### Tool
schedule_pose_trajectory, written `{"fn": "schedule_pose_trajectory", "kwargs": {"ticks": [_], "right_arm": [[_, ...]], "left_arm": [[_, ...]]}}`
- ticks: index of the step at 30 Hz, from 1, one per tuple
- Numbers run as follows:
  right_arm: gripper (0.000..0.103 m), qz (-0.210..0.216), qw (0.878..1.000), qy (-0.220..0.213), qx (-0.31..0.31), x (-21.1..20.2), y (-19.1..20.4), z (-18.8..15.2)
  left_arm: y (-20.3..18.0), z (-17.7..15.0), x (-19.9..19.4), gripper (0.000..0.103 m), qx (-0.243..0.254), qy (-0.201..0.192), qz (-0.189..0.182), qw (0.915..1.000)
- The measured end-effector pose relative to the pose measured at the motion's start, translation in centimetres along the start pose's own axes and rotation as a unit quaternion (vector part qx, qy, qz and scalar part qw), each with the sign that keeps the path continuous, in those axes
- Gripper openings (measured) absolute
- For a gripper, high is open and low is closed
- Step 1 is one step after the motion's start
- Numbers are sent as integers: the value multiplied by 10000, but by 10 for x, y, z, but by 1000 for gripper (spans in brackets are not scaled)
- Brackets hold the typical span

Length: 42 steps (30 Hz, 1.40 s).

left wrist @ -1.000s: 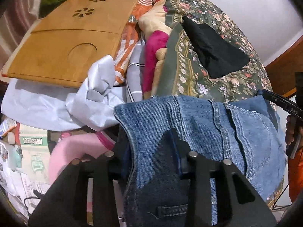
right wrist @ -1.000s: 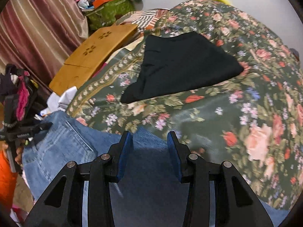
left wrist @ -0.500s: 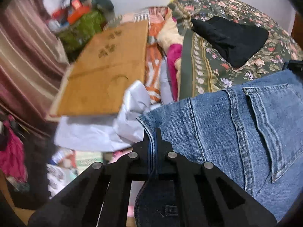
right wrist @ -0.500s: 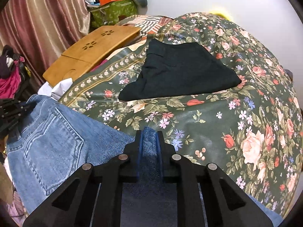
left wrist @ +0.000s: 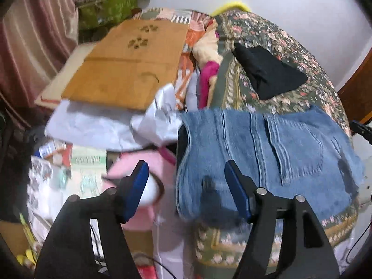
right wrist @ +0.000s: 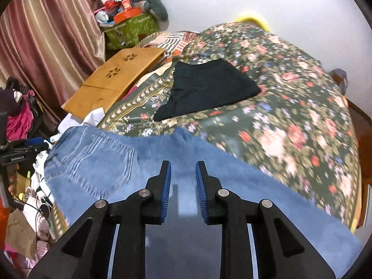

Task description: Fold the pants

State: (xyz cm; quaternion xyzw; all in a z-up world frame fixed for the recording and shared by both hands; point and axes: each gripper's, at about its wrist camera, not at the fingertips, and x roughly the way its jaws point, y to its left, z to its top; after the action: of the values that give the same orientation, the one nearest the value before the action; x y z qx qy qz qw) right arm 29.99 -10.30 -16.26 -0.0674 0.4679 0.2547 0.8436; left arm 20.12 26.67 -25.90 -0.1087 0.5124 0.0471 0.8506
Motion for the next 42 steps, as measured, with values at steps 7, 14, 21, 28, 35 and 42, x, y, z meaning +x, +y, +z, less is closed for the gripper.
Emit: {"fn": "schedule_pose_trajectory", "kwargs": {"ticks": [7,14,21,28,35,42], "right_arm": [[34,-197,9995,-61,238,-30,-6,-49],[34,-382,9975,291,519,-20,-16,-95],[34,-447,9962,458,584,-7,-20,-117],[34,-428,9967,363,583,-10,-16,-126],[34,-302,9957,301,824,-25,-30,-140],[35,-615,9911,133,1170,-60,-67,-162]], "left_arm": [[4,-35,28,69,-597,436,-599,9955],[-33,-47,34,34,10,409,-769,9962],[-49,-45,0,28,683,-338,-37,9971],[-41,-71,43,40,619,8,328,9975],[-25,-69,27,69,459,-19,398,9982],[-63,-51,-26,68,938,-594,800,9906]]}}
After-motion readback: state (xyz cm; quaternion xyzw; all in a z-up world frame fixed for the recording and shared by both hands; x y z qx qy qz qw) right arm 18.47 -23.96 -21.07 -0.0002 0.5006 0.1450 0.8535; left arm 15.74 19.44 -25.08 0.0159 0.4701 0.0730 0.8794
